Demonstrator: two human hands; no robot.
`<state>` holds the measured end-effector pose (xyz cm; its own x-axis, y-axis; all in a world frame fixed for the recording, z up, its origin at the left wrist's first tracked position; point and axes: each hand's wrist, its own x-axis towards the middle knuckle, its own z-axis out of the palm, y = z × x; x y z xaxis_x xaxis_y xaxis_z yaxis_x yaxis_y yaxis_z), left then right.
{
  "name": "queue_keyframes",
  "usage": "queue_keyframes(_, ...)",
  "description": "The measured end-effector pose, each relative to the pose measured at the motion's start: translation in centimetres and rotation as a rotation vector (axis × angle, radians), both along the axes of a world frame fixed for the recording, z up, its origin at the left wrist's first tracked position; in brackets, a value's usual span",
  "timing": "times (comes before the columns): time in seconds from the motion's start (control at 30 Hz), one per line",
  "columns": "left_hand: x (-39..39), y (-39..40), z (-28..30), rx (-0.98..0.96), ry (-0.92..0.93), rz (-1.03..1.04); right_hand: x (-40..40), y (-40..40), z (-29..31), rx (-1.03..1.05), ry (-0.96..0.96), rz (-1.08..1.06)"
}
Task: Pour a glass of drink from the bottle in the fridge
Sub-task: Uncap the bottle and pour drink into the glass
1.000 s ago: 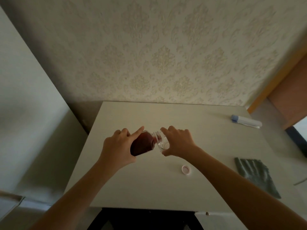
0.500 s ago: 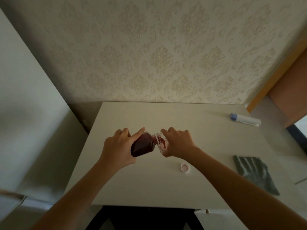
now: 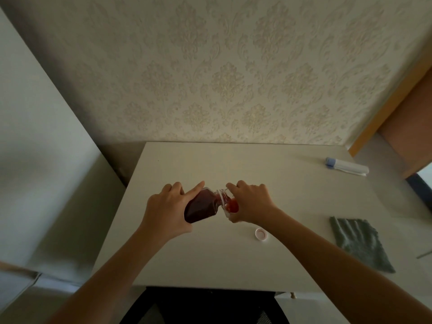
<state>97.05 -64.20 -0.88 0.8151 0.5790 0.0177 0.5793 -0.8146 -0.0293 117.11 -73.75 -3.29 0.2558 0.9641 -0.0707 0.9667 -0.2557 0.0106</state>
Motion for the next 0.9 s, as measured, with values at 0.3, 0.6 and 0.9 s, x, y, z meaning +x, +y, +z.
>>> queue_keyframes(0.3, -0.3, 0.2, -0.5, -0.036, -0.025, 0.018, -0.1, 0.3, -0.4, -0.014, 0.018, 0.005)
queue_keyframes(0.6, -0.5, 0.3, -1.2, -0.031, -0.035, -0.002, -0.4, 0.3, -0.9, -0.061, 0.031, 0.008)
queue_keyframes(0.9, -0.7, 0.2, -2.6, -0.072, -0.122, 0.014, -0.6, 0.3, -1.1, -0.051, 0.118, -0.024)
